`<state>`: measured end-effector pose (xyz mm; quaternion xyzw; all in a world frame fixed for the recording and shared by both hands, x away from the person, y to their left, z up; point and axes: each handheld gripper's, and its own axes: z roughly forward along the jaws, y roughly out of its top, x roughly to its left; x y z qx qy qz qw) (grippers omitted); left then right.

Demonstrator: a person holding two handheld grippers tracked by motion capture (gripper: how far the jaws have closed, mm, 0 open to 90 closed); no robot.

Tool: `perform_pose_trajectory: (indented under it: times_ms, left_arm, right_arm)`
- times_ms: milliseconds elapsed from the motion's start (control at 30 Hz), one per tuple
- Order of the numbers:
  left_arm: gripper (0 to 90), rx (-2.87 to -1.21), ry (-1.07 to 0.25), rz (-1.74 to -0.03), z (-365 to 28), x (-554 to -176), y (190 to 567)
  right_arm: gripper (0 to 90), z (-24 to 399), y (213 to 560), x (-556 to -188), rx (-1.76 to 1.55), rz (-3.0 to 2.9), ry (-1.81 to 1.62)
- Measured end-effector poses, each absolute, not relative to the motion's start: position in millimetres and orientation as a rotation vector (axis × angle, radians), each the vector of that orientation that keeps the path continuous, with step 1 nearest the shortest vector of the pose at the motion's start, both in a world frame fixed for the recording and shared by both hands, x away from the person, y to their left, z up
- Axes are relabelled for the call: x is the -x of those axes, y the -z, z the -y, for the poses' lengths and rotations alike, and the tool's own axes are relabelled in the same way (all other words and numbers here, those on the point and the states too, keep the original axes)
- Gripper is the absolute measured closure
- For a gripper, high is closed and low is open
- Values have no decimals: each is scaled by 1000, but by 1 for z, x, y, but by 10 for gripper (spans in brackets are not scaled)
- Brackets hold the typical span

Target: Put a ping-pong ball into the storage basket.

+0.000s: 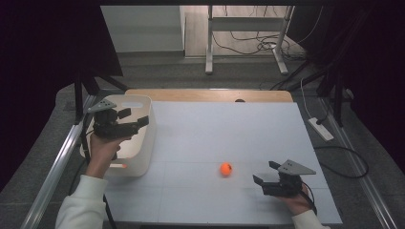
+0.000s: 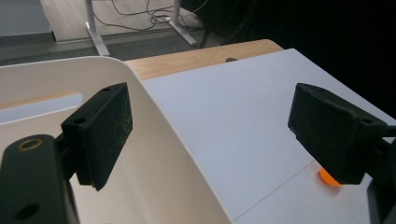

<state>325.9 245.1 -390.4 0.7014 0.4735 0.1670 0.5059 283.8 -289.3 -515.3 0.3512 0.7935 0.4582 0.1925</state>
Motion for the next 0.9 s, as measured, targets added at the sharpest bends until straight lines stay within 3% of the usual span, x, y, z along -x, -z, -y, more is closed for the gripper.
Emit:
perform_pose_trajectory:
  times_ms: [900]
  left_arm:
    - [149, -1721, -323, -961, -192, -308, 385]
  right_arm:
    - [142, 290, 515, -286, -976, -2231, -1295]
